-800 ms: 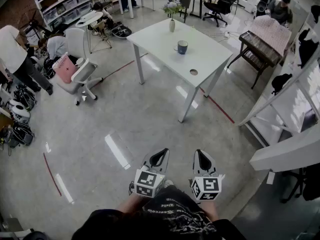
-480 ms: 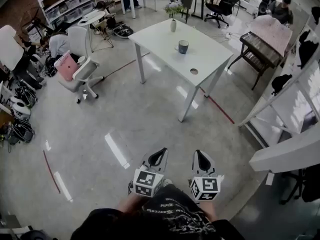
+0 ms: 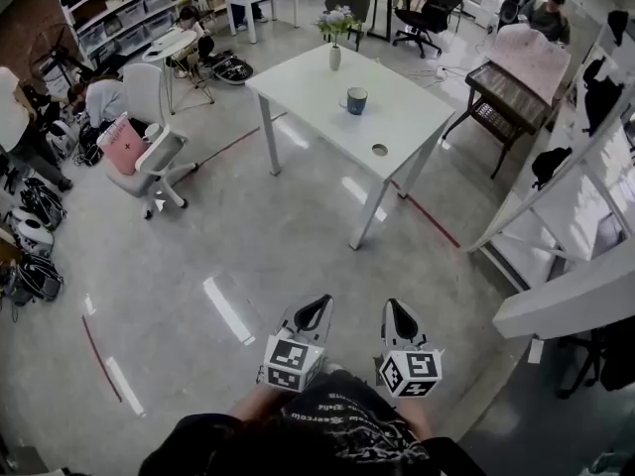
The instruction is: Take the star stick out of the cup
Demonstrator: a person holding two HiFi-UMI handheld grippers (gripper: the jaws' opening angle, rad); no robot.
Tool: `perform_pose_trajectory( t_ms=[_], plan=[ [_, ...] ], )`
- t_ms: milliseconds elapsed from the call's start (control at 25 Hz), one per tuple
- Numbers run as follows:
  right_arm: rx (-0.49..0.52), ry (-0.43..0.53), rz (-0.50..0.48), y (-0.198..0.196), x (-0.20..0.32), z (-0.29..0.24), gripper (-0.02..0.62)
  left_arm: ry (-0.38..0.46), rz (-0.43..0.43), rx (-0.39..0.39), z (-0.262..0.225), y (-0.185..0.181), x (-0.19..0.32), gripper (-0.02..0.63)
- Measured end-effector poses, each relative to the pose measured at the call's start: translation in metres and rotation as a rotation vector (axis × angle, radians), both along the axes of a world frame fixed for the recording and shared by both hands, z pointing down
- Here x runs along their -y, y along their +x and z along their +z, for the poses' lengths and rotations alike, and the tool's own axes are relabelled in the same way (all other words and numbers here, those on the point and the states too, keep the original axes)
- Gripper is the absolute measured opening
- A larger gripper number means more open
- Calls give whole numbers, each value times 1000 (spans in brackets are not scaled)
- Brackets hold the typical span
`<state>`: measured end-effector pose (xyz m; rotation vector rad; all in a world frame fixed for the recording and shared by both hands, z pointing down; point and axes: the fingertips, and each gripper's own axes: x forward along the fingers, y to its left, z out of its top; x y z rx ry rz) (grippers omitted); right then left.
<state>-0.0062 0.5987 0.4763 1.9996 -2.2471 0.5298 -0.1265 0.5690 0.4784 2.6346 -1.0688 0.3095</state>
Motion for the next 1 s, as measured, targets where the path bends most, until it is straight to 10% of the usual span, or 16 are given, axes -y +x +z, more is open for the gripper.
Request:
perform_pose_trajectory(
  t_ms=[520,1000],
  plan=[
    [4,-18,43,-40,98,18,9,-2,28,-42,5,-43,106,20],
    [-5,3,-23,26,246,29,9,-12,-11,-81,20,13,238,20]
  ],
)
